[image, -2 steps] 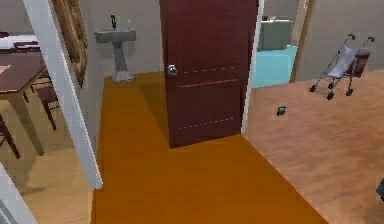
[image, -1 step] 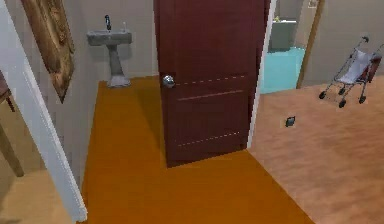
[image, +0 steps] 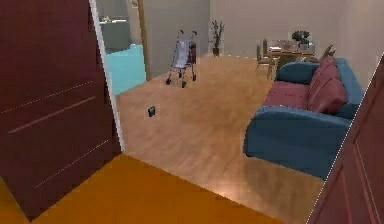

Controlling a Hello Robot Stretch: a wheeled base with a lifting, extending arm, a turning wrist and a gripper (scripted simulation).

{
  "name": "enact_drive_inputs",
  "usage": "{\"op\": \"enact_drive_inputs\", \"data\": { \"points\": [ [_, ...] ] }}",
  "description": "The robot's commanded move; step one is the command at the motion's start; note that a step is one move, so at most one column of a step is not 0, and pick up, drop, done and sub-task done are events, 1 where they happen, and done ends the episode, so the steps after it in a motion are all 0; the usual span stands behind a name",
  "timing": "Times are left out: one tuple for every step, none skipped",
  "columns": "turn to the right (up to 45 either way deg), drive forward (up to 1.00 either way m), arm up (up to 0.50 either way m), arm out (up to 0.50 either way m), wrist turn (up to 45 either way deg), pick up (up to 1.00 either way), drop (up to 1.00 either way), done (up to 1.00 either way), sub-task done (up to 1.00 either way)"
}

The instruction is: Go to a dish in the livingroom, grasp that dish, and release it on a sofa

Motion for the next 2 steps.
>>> {"op": "enact_drive_inputs", "data": {
  "points": [
    [0.0,1.00,0.00,0.00,0.0,0.00,0.00,0.00,0.00],
    [0.0,0.75,0.00,0.00,0.0,0.00,0.00,0.00,0.00]
  ]
}}
